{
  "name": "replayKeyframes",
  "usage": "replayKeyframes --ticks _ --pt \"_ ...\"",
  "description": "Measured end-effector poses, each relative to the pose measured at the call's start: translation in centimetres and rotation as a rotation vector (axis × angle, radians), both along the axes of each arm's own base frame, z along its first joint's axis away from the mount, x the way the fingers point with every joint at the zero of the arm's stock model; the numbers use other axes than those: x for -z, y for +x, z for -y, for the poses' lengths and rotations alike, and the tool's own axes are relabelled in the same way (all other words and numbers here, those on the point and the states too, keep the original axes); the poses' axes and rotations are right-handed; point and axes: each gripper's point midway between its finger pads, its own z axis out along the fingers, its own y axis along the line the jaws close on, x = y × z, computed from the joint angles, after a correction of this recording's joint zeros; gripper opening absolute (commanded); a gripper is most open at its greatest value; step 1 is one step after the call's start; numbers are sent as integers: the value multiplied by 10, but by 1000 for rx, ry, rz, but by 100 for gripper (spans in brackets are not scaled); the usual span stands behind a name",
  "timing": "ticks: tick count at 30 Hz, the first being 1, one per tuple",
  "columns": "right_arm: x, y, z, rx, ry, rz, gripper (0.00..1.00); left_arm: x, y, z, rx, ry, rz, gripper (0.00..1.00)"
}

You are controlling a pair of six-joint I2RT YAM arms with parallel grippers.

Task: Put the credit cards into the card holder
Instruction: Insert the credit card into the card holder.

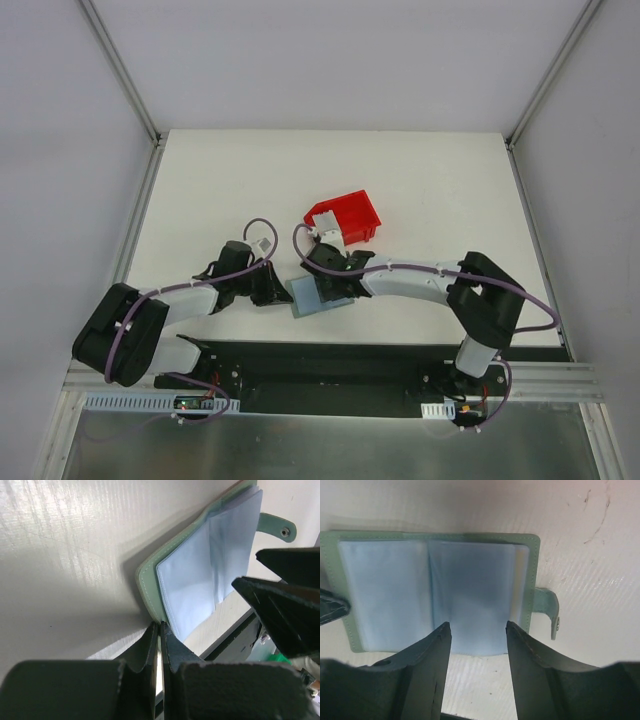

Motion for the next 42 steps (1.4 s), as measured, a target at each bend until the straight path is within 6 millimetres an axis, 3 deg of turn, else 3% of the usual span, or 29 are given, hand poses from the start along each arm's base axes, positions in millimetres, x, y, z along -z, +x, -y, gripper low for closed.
replayKeyframes --ticks 4,8,13,23,26,36,40,42 --pt "22 2 12 52 47 -75 51 3 1 0 6 9 -8 0" --pt "21 6 11 67 101 -94 39 4 2 0 10 14 -13 0" --pt "20 5 7 60 113 -94 41 5 3 1 14 15 -15 0" --pt "16 -4 2 19 47 -79 5 5 5 3 17 12 -18 0" --pt "10 -6 -4 -6 37 -60 1 5 5 3 19 10 -19 0" --pt "-10 -13 -32 -95 114 -55 2 5 6 3 19 9 -18 0" --pt "-17 -22 -60 -155 238 -110 17 5 6 4 18 9 -16 0" --pt "-21 -27 -72 -186 303 -141 29 5 7 4 18 9 -15 0"
